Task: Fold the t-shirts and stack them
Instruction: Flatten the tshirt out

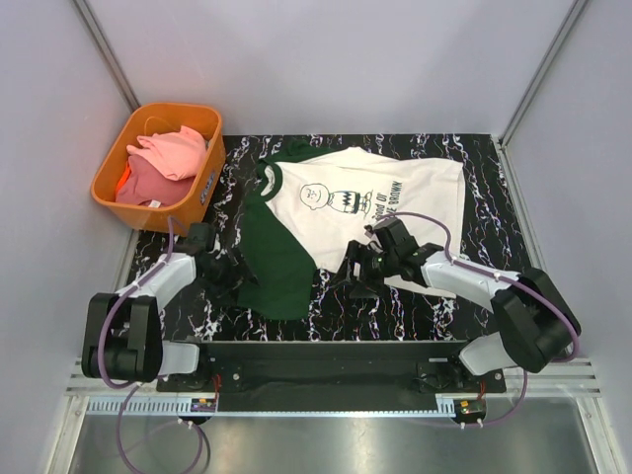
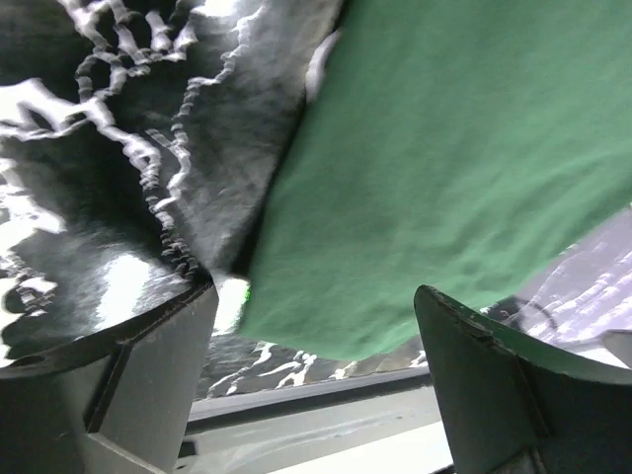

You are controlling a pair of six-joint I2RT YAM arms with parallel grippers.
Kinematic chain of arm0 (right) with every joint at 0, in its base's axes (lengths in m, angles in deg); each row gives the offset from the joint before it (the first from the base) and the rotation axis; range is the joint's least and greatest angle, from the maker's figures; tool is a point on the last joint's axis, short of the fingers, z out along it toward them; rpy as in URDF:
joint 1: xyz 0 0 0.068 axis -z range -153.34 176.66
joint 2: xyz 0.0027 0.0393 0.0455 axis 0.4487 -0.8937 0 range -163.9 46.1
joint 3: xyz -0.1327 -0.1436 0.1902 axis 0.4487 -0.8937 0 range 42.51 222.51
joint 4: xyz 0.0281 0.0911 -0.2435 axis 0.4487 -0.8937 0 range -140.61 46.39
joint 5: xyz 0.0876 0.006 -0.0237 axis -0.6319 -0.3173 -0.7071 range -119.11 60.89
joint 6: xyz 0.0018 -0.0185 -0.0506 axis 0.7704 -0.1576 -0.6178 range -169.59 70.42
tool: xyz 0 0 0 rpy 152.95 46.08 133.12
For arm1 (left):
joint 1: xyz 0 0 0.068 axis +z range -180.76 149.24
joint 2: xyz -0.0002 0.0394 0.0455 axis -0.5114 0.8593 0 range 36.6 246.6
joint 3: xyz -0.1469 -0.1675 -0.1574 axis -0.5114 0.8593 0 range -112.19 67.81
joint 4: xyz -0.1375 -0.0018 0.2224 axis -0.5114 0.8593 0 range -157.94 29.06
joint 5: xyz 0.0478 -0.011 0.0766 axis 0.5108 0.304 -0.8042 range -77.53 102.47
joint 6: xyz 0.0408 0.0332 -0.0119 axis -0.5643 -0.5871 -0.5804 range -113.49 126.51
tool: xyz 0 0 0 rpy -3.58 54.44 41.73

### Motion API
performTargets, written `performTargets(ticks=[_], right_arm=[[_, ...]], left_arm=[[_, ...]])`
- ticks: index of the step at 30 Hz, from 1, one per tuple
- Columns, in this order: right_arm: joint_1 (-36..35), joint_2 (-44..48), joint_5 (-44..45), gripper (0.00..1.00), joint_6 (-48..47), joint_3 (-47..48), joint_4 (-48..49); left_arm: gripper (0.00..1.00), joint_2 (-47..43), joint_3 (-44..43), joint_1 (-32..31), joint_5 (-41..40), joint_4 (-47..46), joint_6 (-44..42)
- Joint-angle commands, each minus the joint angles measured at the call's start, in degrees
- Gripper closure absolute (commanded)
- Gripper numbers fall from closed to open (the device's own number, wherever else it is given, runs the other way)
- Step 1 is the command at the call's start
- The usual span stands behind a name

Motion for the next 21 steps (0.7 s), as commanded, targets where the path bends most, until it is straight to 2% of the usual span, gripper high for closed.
performTargets(ticks=[1,8,11,13,15,16,18,21], right_arm=[[-1.0,-0.6,-1.1,0.21,1.3,-0.3,4.3],[-1.2,-1.5,-1.0,0.21,1.1,-1.5,5.8],[-1.2,-1.4,-0.9,0.21,1.3,-1.7,6.3],[-1.2,-1.4,-0.9,0.21,1.3,-1.6,6.4],[-1.2,-1.4,-0.9,0.21,1.4,-1.7,6.4],[-1.2,-1.3,-0.9,0.21,1.5,-1.8,6.4],[-1.2,-1.2,-0.8,0.21,1.8,-1.9,6.4],[-1.2,-1.3,-0.7,0.21,1.9,-2.2,6.4]], left_arm=[[0.12,0.9,1.6,0.2,4.9,-6.9,2.3],[0.29,-3.1,6.9,0.1,9.2,-11.2,6.3],[0.37,-7.3,9.3,0.1,13.1,-10.5,9.2],[0.41,-13.7,10.0,-0.8,13.6,-9.2,12.2],[0.41,-16.1,8.6,-2.3,13.6,-7.4,13.0],[0.42,-15.8,7.9,-5.0,13.7,-7.1,13.6],[0.42,-17.1,6.4,-7.4,14.3,-9.4,17.5],[0.41,-17.9,1.6,-11.7,12.2,-9.9,18.5]])
